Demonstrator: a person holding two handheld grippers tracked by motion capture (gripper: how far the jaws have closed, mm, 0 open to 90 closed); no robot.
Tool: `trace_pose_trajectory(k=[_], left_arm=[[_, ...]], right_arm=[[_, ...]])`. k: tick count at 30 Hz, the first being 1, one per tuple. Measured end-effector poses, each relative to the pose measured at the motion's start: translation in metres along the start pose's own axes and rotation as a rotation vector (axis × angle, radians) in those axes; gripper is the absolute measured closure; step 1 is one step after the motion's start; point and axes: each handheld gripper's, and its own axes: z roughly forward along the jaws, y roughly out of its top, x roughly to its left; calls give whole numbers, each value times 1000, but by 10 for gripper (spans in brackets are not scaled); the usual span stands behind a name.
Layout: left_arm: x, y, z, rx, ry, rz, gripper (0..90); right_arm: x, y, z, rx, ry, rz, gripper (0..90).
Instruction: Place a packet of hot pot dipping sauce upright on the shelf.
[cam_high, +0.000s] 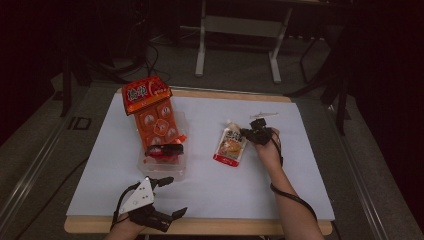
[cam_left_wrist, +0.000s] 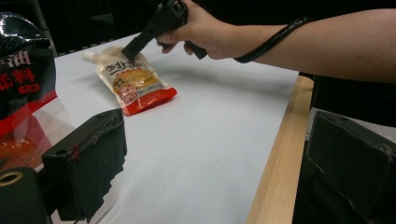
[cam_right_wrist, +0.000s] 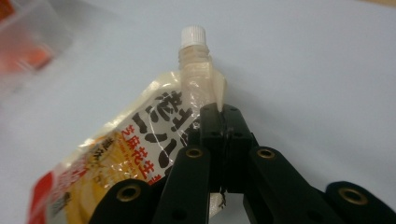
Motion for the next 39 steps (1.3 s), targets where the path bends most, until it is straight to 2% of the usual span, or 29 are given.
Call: trace_pose_trajectory(k=[7, 13, 14, 16, 19, 26, 30, 33, 36, 39], left_arm=[[2, -1, 1, -11, -4, -7, 53], [3, -1, 3, -16, -7, -2, 54], [3, -1, 4, -21, -9, 1, 54], [3, -2, 4, -47, -6, 33, 59], [4, -2, 4, -48, -9, 45, 59], [5, -2, 5, -63, -40, 36, 59], [4, 0, 7, -62, -52, 33, 64], [2, 2, 7, -52, -47, 34, 65], [2, 4, 7, -18, -43, 0, 68], [2, 5, 7, -11, -39, -16, 67]], right_arm=[[11, 7, -24, -68, 51, -6, 898], [26, 13, -45, -116, 104, -40, 898], [30, 14, -48, -125, 111, -48, 898], [36, 16, -54, -135, 135, -58, 898], [45, 19, -62, -134, 148, -73, 898], [67, 20, -76, -158, 217, -124, 897], [77, 20, -84, -171, 232, -147, 898], [80, 20, -91, -179, 236, -158, 898], [80, 19, -99, -193, 241, -165, 898], [82, 17, -109, -208, 253, -167, 898]])
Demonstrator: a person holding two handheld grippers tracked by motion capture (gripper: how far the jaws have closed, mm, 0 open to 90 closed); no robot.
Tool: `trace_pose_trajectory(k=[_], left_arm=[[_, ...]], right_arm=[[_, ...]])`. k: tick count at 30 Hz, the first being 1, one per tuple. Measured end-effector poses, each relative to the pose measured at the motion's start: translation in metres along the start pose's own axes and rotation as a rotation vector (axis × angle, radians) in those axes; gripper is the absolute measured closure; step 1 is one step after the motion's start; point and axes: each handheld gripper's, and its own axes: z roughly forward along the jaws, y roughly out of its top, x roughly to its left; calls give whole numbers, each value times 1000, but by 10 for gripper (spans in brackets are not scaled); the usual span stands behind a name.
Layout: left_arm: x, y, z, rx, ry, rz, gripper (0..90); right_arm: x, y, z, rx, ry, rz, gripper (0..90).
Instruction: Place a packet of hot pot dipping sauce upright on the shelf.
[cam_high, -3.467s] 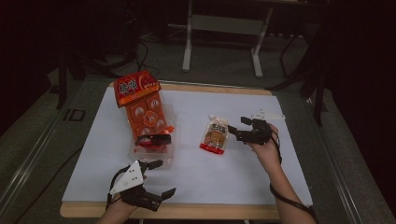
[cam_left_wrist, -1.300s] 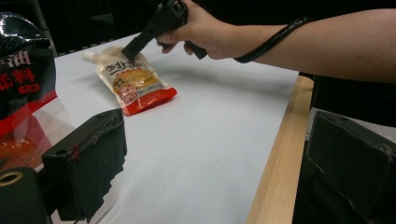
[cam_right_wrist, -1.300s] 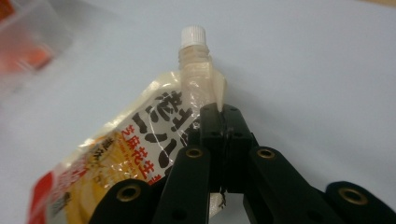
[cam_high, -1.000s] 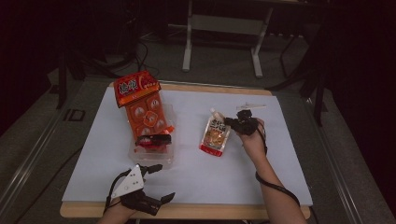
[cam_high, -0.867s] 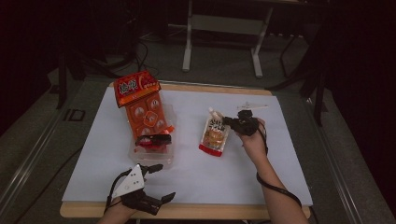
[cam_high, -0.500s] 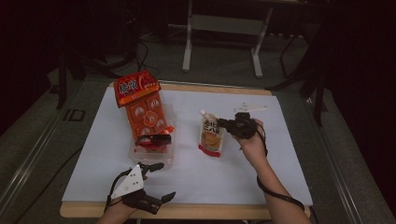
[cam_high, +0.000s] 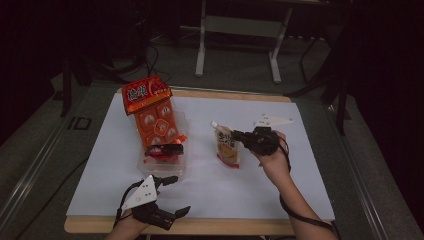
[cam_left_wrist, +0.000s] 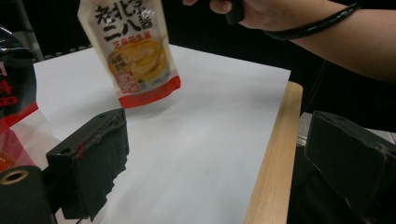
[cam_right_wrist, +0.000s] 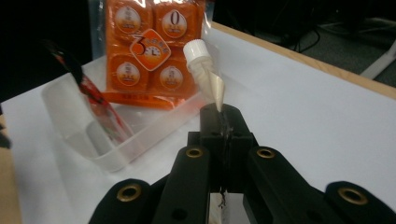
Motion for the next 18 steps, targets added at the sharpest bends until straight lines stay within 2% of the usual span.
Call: trace_pose_trajectory(k=[6, 11, 13, 18], left_arm=[[1, 6, 0, 0, 2, -21, 68], [-1, 8, 0, 11, -2, -10, 68], [-1, 9, 0, 13, -3, -9, 68], [-2, 15, 0, 0, -10, -19, 68]], right_arm=[[10, 2, -19, -29, 24, -12, 898], [20, 2, -36, -37, 45, -35, 897], [23, 1, -41, -44, 63, -29, 897], [35, -1, -54, -65, 93, -48, 897]])
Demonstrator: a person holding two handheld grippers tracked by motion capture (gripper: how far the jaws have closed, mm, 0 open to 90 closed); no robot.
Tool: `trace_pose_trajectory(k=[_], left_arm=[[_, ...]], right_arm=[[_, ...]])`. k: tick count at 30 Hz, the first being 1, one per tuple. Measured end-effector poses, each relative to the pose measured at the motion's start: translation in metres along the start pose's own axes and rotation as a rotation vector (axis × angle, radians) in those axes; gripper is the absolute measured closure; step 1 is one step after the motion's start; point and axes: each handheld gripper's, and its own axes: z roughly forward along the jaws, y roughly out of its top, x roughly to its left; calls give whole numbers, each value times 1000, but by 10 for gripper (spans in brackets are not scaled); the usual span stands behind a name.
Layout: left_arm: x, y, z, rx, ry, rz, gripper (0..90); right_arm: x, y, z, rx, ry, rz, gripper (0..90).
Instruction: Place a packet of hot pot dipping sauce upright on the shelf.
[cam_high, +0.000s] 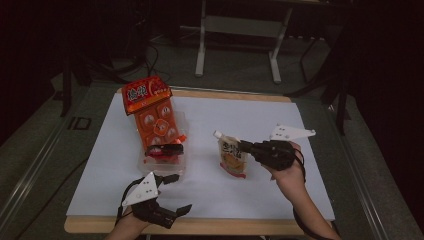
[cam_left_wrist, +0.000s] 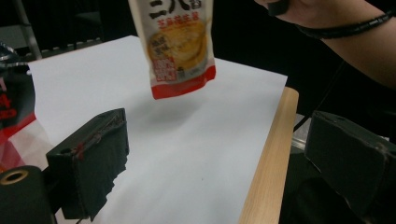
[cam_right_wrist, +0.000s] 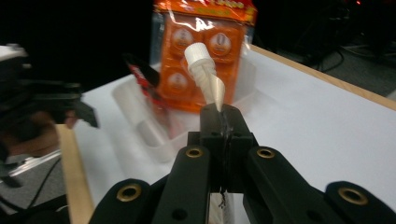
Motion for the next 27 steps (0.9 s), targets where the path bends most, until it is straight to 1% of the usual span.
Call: trace_pose_trajectory(k=[3, 4, 7, 8, 10, 12, 15, 17, 18, 20, 22, 24, 26, 27], left_arm=[[0, 4, 1, -3, -6, 2, 68], [0, 6, 1, -11, -15, -5, 68], [1, 10, 2, -18, -29, -20, 69], [0, 11, 3, -17, -30, -18, 69], [0, 14, 5, -17, -30, -16, 69], [1, 16, 6, -17, -36, -19, 69], [1, 20, 8, -16, -39, -14, 69], [2, 23, 9, -23, -48, -16, 72], [2, 26, 10, -25, -57, -16, 80], [2, 29, 12, -29, -64, -16, 95], [3, 33, 14, -35, -74, -13, 96], [4, 38, 16, -43, -90, -18, 96], [4, 42, 18, -46, -97, -14, 96], [5, 44, 19, -49, -107, -8, 97]], right_arm=[[10, 0, -7, -8, 22, -12, 897], [12, 0, -9, -6, 21, -20, 897], [20, -1, -14, -13, 43, -27, 897], [23, -2, -16, -12, 46, -36, 897], [28, -4, -18, -18, 66, -33, 897], [34, -6, -20, -18, 72, -46, 897], [41, -7, -23, -20, 93, -54, 897], [45, -7, -25, -27, 109, -55, 897], [47, -7, -26, -30, 110, -60, 897], [51, -7, -27, -42, 130, -58, 897], [54, -6, -28, -43, 131, -68, 897], [56, -6, -28, -43, 143, -66, 897], [59, -6, -29, -46, 144, -76, 897], [59, -6, -29, -45, 149, -75, 897]])
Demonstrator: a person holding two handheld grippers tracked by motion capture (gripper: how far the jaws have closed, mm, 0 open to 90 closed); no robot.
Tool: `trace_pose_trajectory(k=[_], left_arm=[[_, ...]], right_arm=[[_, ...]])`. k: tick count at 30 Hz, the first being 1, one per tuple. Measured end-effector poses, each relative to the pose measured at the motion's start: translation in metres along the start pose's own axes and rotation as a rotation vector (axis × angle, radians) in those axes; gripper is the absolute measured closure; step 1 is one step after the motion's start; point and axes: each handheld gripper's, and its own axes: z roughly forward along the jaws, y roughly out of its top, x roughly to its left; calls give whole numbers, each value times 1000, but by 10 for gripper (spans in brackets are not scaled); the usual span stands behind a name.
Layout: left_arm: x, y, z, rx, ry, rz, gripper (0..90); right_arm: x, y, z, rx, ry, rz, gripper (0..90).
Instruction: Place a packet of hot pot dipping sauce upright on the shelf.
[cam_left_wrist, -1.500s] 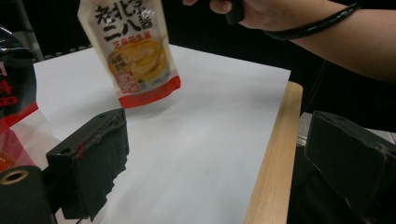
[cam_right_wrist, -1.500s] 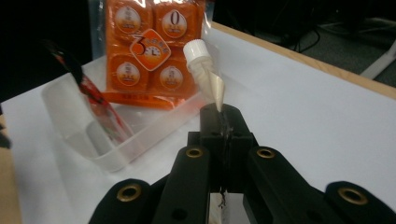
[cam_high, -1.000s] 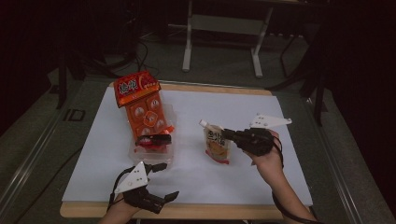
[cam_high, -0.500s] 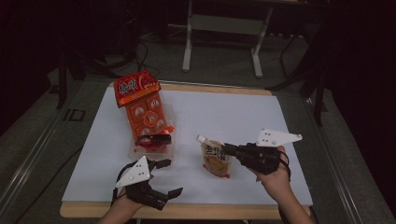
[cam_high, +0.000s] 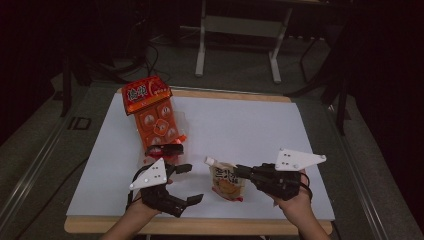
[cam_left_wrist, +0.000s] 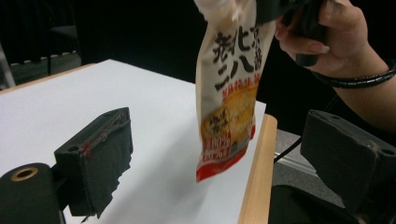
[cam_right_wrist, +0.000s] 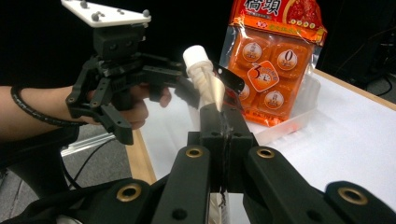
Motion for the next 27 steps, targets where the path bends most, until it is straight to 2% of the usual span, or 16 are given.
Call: trace_pose_trajectory(k=[5, 8, 10, 13, 14, 17, 21, 23, 24, 27], left_arm=[[0, 8, 6, -14, -41, 23, 146], [-1, 12, 12, -3, -59, 56, 164], [-2, 14, 16, 1, -84, 72, 240], [-1, 18, 20, -9, -84, 87, 276], [-1, 19, 21, -16, -75, 89, 288], [4, 24, 22, -38, -98, 75, 382], [7, 26, 25, -35, -137, 70, 521], [8, 26, 26, -37, -138, 80, 559], [9, 25, 26, -40, -148, 73, 608], [9, 25, 29, -37, -157, 74, 650]], right_arm=[[3, 0, 1, 0, 8, -6, 897], [4, 0, 2, 2, 13, -6, 897], [4, -1, 3, 3, 10, -12, 897], [5, -1, 4, 2, 22, -11, 897], [5, -1, 5, 4, 24, -10, 897], [6, -2, 7, 7, 26, -16, 897], [7, -2, 7, 0, 37, -16, 896], [8, -2, 7, -5, 47, -17, 896], [8, -1, 7, -5, 45, -22, 897], [8, -2, 9, -2, 53, -20, 896]])
